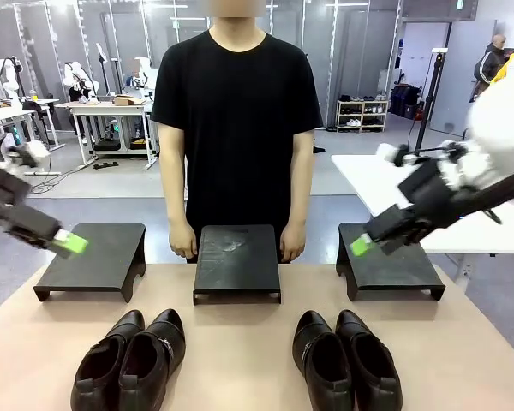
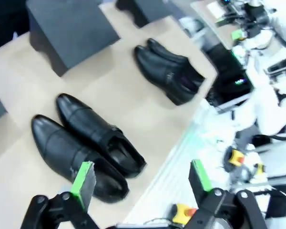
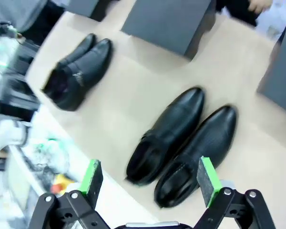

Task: Place the shoes on the stand as instructed by the person.
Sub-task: Pick up one pair of Shoes and place it on the Shoes Stand indicated by the person.

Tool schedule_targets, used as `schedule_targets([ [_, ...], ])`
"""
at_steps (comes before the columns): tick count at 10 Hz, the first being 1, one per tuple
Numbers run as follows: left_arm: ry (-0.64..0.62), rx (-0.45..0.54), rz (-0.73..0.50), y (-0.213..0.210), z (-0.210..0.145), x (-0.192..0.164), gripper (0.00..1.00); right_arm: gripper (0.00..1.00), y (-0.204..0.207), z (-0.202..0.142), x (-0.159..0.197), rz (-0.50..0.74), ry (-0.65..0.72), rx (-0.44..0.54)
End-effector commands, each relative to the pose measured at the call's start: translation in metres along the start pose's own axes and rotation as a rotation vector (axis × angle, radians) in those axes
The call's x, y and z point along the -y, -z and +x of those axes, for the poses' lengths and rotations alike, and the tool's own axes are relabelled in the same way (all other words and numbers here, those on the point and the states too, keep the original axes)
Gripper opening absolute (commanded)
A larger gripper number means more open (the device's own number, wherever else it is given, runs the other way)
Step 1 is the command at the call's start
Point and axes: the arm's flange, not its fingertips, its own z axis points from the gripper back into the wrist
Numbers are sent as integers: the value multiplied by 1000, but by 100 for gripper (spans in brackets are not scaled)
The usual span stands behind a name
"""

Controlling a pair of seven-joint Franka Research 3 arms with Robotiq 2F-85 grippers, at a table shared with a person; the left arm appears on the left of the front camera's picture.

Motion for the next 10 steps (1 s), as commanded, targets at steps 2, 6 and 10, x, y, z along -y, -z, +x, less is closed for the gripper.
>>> schedule_targets([
  [2, -51, 51, -253, -60, -52, -33, 100, 100, -65, -46, 63, 295, 166, 47],
  [6, -204, 305, -374, -131, -152, -70, 100, 100, -123, -136, 140, 415, 290, 229],
  [10, -355, 450, -318, -203, -241, -83, 100, 100, -165, -208, 171, 411, 404, 408],
])
